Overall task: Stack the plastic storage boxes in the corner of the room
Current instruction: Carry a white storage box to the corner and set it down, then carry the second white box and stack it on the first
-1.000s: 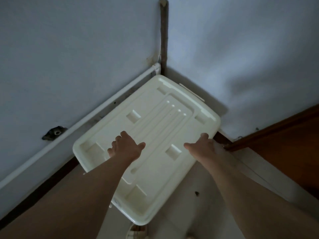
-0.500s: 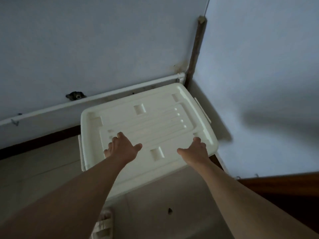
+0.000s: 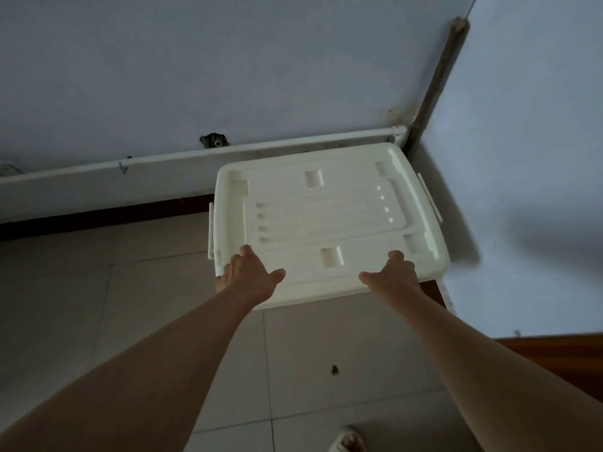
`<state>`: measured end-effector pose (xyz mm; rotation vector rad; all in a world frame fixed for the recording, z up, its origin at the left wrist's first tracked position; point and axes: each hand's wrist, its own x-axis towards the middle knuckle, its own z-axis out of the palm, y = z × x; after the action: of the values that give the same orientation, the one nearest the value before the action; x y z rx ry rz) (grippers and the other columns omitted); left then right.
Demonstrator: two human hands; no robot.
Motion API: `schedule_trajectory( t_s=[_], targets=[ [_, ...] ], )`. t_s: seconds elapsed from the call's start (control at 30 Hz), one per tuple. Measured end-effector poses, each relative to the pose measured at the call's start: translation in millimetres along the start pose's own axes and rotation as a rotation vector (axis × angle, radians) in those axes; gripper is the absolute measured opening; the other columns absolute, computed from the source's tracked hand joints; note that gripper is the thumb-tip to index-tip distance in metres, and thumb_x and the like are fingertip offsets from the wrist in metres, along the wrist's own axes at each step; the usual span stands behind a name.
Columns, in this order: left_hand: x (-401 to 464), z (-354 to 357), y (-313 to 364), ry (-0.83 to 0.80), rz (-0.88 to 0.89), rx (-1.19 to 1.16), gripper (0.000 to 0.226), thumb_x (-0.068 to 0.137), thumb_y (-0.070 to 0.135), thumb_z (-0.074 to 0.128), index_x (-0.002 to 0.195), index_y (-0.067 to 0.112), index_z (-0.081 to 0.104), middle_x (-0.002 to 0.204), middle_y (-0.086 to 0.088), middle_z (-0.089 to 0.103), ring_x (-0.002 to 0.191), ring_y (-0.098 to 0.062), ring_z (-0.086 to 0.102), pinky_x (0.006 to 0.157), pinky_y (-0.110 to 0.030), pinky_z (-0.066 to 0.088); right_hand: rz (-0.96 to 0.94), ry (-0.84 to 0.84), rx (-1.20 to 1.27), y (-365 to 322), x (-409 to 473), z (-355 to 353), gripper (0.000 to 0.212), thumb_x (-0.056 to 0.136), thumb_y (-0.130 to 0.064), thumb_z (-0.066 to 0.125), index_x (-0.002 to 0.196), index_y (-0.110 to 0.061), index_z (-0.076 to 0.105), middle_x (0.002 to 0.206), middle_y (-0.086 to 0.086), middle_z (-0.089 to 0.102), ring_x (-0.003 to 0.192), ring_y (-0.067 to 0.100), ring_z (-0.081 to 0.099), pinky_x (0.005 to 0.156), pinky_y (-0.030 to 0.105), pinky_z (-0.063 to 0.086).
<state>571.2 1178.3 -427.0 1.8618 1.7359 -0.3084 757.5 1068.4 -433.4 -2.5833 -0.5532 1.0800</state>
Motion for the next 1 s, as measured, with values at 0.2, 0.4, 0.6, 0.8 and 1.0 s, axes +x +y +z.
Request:
schedule_trajectory(
  t_s=[0.2,0.4,0.6,0.8,1.0],
  targets=[
    [-22,5,-39,-0.010,0.004,-0.016,0.080,0.082,0.050,0.059,0.143,0.010,0.026,0.142,-0.012,0.045,0.132,-0.031,0.043,0.107,-0.046,0.037,-0.039,0.012,-0.021,10,-32,14,0.073,0.082,-0.024,0.062,0.142,-0.007,0.024,0.140,0.017,0.033,0.123,0.034,0.044,0.099,0.043,0.045],
    [-48,14,-79,-0.015,0.024,-0.069,0.082,0.079,0.050,0.062,0.142,0.010,0.027,0.142,-0.012,0.045,0.132,-0.031,0.043,0.105,-0.047,0.039,-0.071,0.089,-0.050,24,-74,32,0.079,0.082,-0.024,0.064,0.144,-0.003,0.020,0.142,0.020,0.035,0.126,0.034,0.043,0.100,0.041,0.045],
    [-83,34,-140,-0.017,-0.035,-0.095,0.082,0.079,0.051,0.062,0.142,0.012,0.028,0.143,-0.013,0.045,0.133,-0.031,0.043,0.107,-0.043,0.038,-0.132,0.056,-0.158,32,-110,83,0.075,0.081,-0.028,0.068,0.137,0.000,0.027,0.137,0.021,0.039,0.126,0.037,0.041,0.102,0.039,0.039],
    [-132,48,-209,0.004,-0.156,-0.160,0.083,0.082,0.051,0.061,0.146,0.014,0.024,0.144,-0.013,0.045,0.134,-0.031,0.042,0.108,-0.043,0.037,-0.230,-0.040,-0.238,42,-146,137,0.080,0.082,-0.028,0.067,0.142,0.000,0.022,0.144,0.022,0.032,0.133,0.037,0.035,0.101,0.037,0.038],
    [-215,86,-275,0.014,-0.330,-0.240,0.083,0.083,0.051,0.060,0.146,0.012,0.022,0.145,-0.014,0.042,0.135,-0.031,0.040,0.110,-0.044,0.035,-0.317,-0.134,-0.314,72,-197,185,0.075,0.081,-0.023,0.063,0.140,-0.001,0.022,0.142,0.022,0.032,0.129,0.039,0.039,0.103,0.040,0.041]
  ],
)
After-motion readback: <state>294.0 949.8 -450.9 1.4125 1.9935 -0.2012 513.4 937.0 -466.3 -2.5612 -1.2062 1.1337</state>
